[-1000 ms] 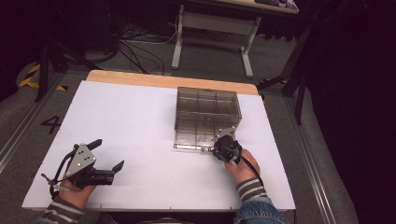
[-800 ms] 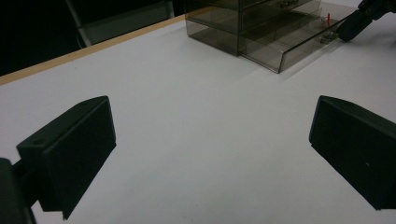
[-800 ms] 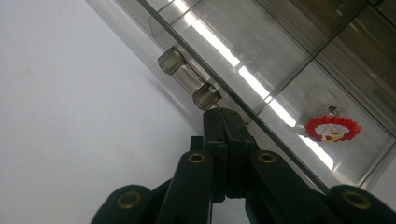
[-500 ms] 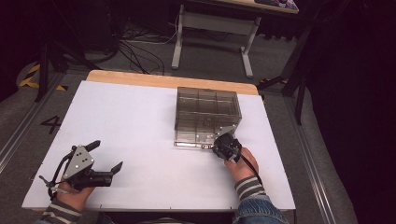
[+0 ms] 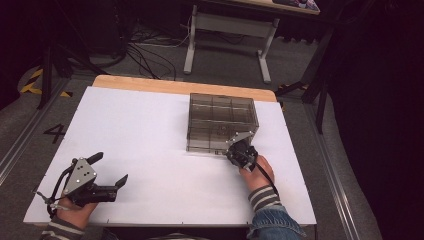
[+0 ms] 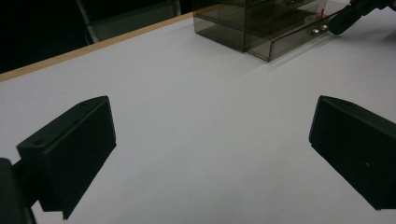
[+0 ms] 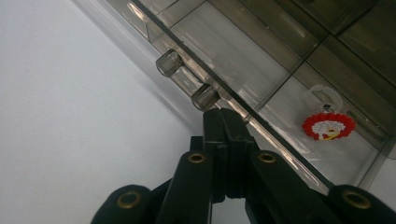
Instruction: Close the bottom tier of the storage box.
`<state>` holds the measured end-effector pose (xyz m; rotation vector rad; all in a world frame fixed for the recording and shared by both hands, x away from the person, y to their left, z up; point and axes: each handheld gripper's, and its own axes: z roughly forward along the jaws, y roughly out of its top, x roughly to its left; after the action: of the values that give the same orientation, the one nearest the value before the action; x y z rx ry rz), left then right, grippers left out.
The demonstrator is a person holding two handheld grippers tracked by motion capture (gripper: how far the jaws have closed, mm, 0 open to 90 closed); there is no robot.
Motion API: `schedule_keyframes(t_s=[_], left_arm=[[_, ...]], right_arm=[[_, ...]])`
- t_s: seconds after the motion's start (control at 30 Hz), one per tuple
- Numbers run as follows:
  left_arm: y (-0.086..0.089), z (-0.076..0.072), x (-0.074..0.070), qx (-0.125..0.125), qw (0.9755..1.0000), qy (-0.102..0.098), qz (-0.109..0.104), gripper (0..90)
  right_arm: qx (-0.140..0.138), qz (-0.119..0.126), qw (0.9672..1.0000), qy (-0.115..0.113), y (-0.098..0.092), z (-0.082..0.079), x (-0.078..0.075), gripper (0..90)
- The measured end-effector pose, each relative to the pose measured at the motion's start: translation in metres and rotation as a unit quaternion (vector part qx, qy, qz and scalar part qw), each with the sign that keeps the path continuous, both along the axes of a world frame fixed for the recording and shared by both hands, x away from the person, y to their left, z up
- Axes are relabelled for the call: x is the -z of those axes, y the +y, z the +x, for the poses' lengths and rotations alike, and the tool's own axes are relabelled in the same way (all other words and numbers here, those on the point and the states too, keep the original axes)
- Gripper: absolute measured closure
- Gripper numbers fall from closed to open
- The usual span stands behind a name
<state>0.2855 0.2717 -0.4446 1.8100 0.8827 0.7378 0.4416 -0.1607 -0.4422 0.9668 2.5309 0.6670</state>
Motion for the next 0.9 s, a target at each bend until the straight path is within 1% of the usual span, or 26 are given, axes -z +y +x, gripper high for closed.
schedule_keyframes(t_s=[0.17,0.2,0.33,0.37,0.4,0.43,0.57,0.63,0.7,0.9], left_arm=[[0.002,-0.002,0.0,-0.005,1.0,-0.001,0.001,1.2],[0.002,-0.003,0.0,-0.006,1.0,0.001,-0.002,1.2],[0.004,-0.004,0.0,-0.009,1.0,0.0,0.001,1.2],[0.004,-0.005,0.001,-0.01,0.9999,0.003,-0.003,1.2],[0.004,-0.005,0.001,-0.01,0.9999,0.001,0.002,1.2],[0.004,-0.006,0.001,-0.012,0.9999,0.001,0.0,1.2],[0.005,-0.007,0.001,-0.014,0.9999,0.001,0.0,1.2],[0.005,-0.007,0.002,-0.014,0.9999,0.004,-0.003,1.2],[0.005,-0.008,0.002,-0.013,0.9999,0.005,-0.001,1.1],[0.005,-0.01,0.003,-0.016,0.9999,0.005,0.0,1.0]], right_arm=[[0.003,0.004,1.0,-0.004,0.0,0.004,0.001,89.8],[0.005,0.004,1.0,-0.006,0.0,0.004,0.001,89.8],[0.01,0.006,0.9999,-0.009,0.0,0.007,0.001,89.8],[0.011,0.006,0.9998,-0.012,0.0,0.007,0.002,89.8],[0.011,0.007,0.9998,-0.013,0.0,0.008,0.002,89.8],[0.013,0.009,0.9998,-0.012,0.0,0.009,0.002,89.8],[0.018,0.011,0.9996,-0.017,0.0,0.011,0.002,89.9],[0.021,0.012,0.9995,-0.021,0.0,0.012,0.002,89.8],[0.023,0.012,0.9993,-0.027,0.001,0.013,0.003,89.8],[0.027,0.017,0.9989,-0.033,0.0,0.016,0.003,89.7]])
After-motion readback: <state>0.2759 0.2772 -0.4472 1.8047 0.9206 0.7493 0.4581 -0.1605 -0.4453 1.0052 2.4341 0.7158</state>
